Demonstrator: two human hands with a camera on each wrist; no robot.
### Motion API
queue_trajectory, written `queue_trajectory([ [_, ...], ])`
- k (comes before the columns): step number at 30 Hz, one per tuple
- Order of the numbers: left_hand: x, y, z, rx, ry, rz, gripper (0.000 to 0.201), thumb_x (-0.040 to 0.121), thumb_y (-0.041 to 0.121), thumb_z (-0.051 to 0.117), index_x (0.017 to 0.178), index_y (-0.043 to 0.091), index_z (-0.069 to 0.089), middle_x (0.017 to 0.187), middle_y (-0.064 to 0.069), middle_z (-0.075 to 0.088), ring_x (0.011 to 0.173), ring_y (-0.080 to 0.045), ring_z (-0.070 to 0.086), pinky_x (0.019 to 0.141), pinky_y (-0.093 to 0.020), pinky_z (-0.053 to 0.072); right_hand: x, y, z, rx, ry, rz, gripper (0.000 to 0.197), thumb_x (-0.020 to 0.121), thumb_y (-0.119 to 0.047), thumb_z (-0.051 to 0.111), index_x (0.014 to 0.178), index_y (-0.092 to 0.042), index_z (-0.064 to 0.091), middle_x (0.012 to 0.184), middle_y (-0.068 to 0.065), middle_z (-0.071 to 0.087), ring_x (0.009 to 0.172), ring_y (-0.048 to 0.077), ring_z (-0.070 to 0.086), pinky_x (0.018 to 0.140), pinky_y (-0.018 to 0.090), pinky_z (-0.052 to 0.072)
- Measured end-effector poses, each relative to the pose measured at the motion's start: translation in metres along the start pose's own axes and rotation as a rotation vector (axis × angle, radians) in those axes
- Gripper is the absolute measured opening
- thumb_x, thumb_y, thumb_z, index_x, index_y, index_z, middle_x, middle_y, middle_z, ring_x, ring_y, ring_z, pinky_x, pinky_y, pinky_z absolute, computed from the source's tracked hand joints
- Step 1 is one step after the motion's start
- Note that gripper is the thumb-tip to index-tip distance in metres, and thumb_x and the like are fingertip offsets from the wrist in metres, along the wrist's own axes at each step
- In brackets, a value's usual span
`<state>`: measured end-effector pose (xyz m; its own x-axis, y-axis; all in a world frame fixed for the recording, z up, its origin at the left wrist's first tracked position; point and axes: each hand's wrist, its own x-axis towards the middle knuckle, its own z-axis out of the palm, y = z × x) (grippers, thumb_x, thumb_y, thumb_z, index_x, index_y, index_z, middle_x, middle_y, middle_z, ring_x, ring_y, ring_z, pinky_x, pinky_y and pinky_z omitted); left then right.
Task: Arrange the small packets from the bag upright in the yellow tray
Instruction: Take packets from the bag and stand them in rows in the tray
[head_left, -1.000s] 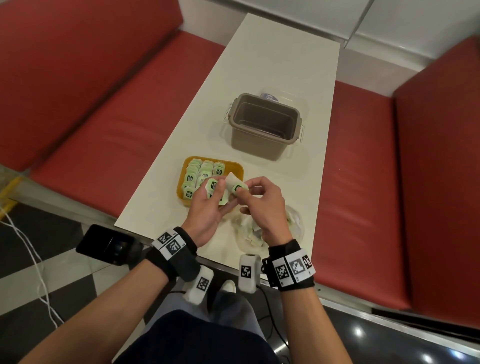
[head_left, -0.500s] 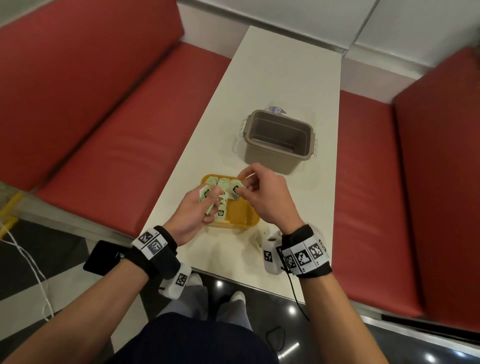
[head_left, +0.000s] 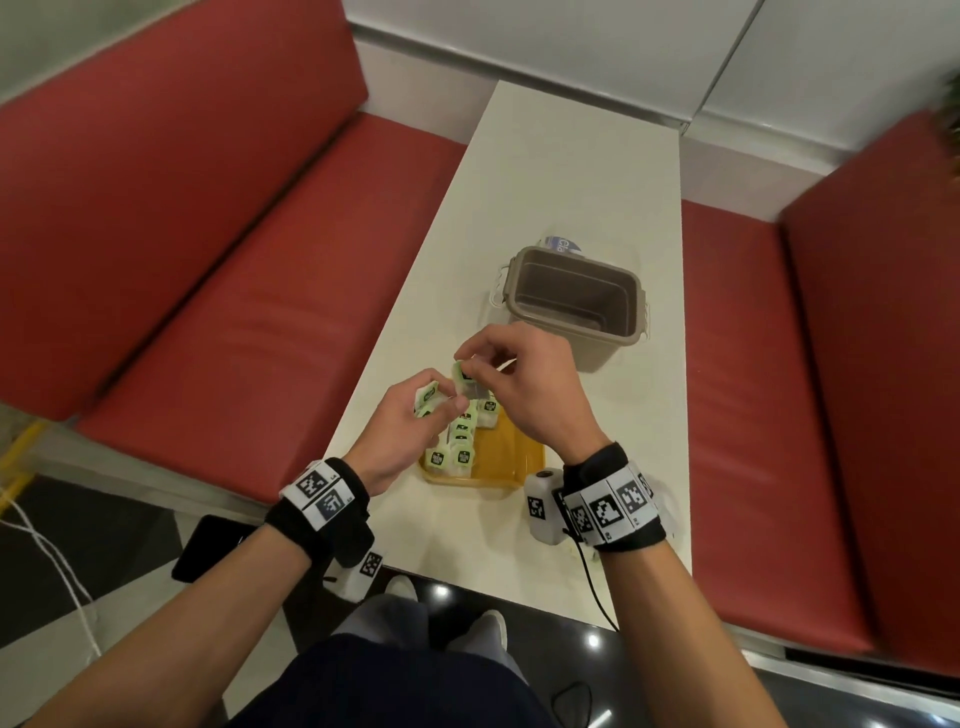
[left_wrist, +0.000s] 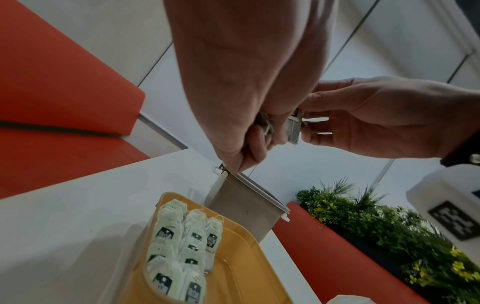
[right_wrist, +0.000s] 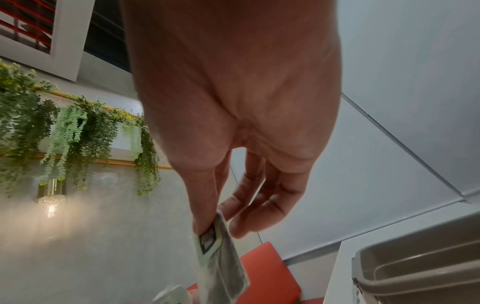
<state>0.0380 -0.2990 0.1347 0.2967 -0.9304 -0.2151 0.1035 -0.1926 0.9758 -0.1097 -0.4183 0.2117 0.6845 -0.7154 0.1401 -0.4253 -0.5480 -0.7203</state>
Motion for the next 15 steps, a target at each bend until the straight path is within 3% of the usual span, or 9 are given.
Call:
queue_trajectory([
  [4, 0.005, 0.004, 0.002, 0.025, -0.084, 0.031, 0.021, 0.103, 0.030, 0.073, 0.123, 0.027, 0.067, 0.096, 0.014, 0.069, 0.084, -0.005, 0.063, 0.071, -0.029, 0.049, 0.000, 0.003, 0.000, -0.007, -0.014, 0.004, 0.007, 0.095, -0.025, 0.083, 0.098, -0.030, 0.084, 0.080, -0.013, 0.069, 0.082, 0.005, 0.069, 0.073, 0.017, 0.054],
  [9, 0.011, 0.005, 0.012, 0.003, -0.049, 0.040, 0.014, 0.105, 0.020, 0.070, 0.118, 0.024, 0.073, 0.084, 0.014, 0.069, 0.076, -0.005, 0.061, 0.068, -0.029, 0.047, 0.000, 0.011, -0.002, 0.003, 0.046, 0.038, 0.011, 0.093, -0.033, 0.085, 0.104, -0.032, 0.082, 0.085, -0.013, 0.071, 0.085, 0.005, 0.069, 0.076, 0.021, 0.056],
  [13, 0.017, 0.004, 0.015, 0.001, -0.037, 0.032, 0.016, 0.103, 0.030, 0.074, 0.118, 0.030, 0.074, 0.101, -0.013, 0.073, 0.090, -0.019, 0.065, 0.075, -0.042, 0.049, -0.003, 0.026, -0.009, 0.005, 0.003, 0.126, 0.010, 0.093, -0.036, 0.085, 0.097, -0.031, 0.077, 0.092, -0.017, 0.074, 0.087, 0.001, 0.071, 0.076, 0.021, 0.059],
  [15, 0.018, 0.003, 0.018, 0.010, -0.026, 0.024, 0.011, 0.102, 0.032, 0.075, 0.113, 0.030, 0.073, 0.105, -0.018, 0.073, 0.091, -0.023, 0.066, 0.076, -0.045, 0.049, -0.006, 0.033, -0.011, 0.049, -0.008, 0.134, 0.009, 0.094, -0.030, 0.086, 0.094, -0.027, 0.077, 0.089, -0.017, 0.076, 0.087, 0.000, 0.072, 0.077, 0.019, 0.059],
])
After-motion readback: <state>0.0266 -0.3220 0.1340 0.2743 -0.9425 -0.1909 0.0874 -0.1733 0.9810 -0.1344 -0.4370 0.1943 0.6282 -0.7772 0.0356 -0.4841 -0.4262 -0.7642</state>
